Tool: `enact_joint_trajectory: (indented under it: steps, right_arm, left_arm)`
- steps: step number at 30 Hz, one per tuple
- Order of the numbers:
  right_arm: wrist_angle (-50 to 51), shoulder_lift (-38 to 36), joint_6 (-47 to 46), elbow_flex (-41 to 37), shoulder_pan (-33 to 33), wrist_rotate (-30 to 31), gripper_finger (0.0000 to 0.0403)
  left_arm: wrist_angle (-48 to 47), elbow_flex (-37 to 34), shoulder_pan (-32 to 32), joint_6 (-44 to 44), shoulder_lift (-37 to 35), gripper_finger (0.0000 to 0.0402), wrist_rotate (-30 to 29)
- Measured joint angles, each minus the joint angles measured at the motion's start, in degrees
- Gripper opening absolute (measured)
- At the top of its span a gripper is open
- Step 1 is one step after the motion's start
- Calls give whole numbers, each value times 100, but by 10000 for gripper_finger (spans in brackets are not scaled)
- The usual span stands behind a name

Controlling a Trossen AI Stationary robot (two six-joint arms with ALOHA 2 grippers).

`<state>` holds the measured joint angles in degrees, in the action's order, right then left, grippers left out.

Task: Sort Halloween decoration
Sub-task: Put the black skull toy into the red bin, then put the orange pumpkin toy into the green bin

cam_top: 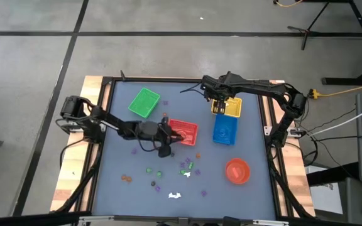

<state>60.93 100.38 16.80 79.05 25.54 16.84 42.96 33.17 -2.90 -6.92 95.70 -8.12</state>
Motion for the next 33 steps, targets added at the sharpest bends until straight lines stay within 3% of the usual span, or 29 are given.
enact_joint_trajectory:
  steps: [13, 22, 33]
  right_arm:
    - [-5, 0, 0, 0, 0, -2, 237]
    - [-211, 0, 0, 0, 0, -2, 237]
    - [-262, 0, 0, 0, -2, -2, 237]
  left_arm:
    - [-4, 0, 166, -7, -4, 85, -20]
    - [-4, 0, 166, -17, -4, 131, -37]
    - [710, 0, 471, -61, -4, 159, -786]
